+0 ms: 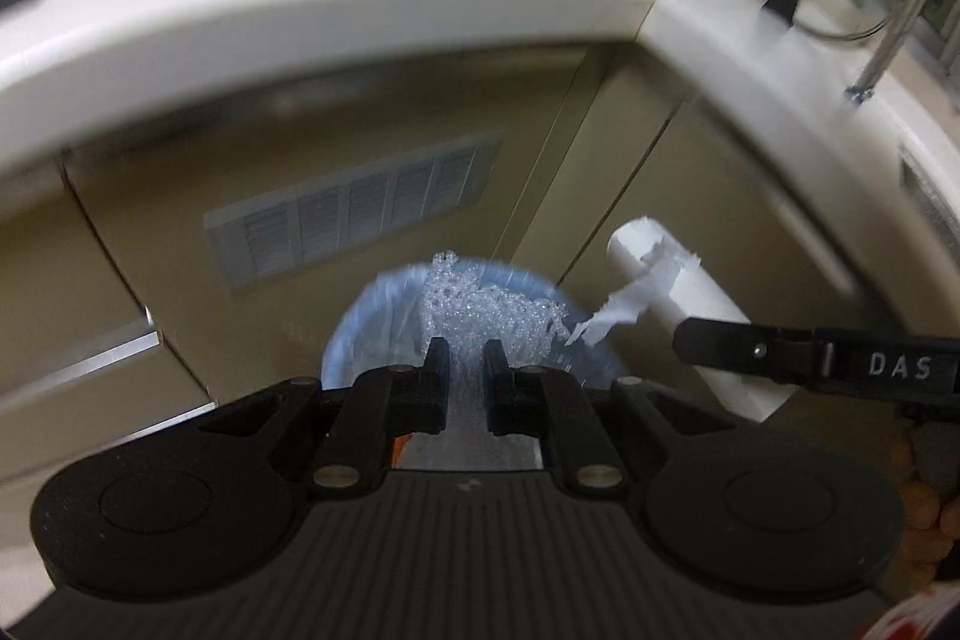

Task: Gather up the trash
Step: 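Carry the bubble wrap and paper roll over the wastebasket and open both grippers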

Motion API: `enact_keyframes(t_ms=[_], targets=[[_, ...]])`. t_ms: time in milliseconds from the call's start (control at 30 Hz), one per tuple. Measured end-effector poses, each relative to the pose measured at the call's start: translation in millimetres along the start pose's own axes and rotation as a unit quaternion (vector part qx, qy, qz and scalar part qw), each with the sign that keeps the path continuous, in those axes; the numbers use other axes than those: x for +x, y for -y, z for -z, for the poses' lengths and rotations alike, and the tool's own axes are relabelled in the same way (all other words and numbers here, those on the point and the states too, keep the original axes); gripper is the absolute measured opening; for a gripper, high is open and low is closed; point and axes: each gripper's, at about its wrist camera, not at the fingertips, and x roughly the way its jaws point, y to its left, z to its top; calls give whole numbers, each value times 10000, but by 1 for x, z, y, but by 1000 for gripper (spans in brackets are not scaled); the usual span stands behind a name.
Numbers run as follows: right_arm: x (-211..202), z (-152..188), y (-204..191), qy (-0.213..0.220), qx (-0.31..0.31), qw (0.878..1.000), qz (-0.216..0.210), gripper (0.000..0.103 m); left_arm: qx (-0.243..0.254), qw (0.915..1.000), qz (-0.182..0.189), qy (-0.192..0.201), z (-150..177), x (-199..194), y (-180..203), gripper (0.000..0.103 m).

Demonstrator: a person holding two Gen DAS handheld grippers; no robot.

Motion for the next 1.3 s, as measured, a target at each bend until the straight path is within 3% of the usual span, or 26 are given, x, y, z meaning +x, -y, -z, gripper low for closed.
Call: enact_keyframes(t_ms=[400, 467, 533, 567, 867, 1233, 1300], targets=[[24, 17, 18, -181, 214, 9994, 203, 48, -290, 9991, -155, -282, 23, 54, -8, 14], [28, 18, 18, -196, 239, 9993, 222, 48, -303, 9992, -167, -217, 25, 59, -8, 20], [30, 19, 20, -224, 247, 9992, 240, 49, -283, 9992, -166, -215, 28, 63, -9, 37], [31, 19, 20, -235, 251, 9991, 244, 49, -290, 9991, -186, -227, 29, 64, -9, 39], [44, 21, 13, -359, 176, 9991, 133, 49, -214, 9993, -215, -225, 33, 54, -14, 40], [76, 25, -10, -517, -64, 9986, 5, 49, -469, 9971, -538, -270, 34, 33, -43, 40], [84, 25, -13, -537, -111, 9985, -7, 54, -521, 9966, -581, -274, 34, 31, -48, 40]])
